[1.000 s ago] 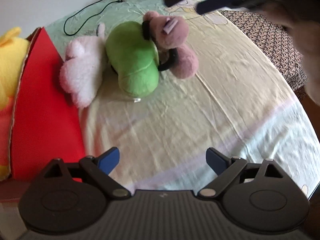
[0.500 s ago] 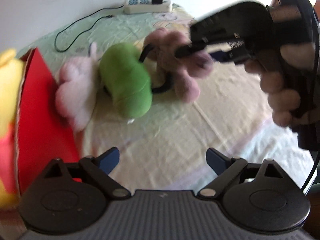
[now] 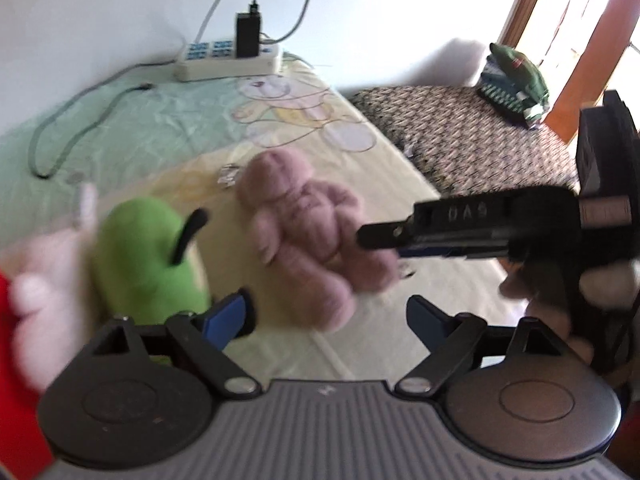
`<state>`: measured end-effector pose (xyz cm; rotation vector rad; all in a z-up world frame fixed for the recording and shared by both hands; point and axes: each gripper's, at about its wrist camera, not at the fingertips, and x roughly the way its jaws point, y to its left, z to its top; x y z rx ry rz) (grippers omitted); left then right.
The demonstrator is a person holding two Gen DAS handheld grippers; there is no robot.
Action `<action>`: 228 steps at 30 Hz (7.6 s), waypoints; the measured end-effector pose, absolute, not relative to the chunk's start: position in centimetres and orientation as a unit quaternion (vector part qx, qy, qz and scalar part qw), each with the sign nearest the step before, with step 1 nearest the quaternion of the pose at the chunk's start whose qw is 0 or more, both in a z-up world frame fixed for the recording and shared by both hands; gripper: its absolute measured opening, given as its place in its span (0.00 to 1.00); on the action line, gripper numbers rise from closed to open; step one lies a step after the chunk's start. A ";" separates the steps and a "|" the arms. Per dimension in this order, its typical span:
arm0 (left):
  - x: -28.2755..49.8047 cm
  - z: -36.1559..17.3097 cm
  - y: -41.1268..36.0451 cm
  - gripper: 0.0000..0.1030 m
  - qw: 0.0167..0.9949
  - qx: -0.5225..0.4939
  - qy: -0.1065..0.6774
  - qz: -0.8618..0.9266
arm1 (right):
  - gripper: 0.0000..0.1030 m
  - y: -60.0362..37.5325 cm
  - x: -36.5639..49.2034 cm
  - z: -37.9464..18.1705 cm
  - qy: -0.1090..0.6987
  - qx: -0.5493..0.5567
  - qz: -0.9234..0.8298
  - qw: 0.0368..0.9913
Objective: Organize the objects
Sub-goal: 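Close the right gripper on the pink teddy bear on the bed, then lift the pink teddy bear off the bed with the right gripper, then carry the pink teddy bear over the red box with the right gripper, then lower the pink teddy bear into the box beside the tiger plush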
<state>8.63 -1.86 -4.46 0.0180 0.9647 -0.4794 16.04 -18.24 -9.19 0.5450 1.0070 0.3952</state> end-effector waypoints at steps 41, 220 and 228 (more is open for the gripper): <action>12.1 -8.7 -3.9 0.87 0.815 -0.065 0.503 -0.281 | 0.23 -22.1 15.8 -12.6 0.474 0.411 0.296 0.720; 0.1 1.2 28.2 0.90 0.871 0.010 0.441 -0.216 | 0.25 12.4 0.4 1.2 0.345 0.145 0.310 0.874; -1.0 1.9 27.9 0.91 0.882 0.038 0.437 -0.170 | 0.33 12.1 -1.2 1.7 0.343 0.127 0.288 0.885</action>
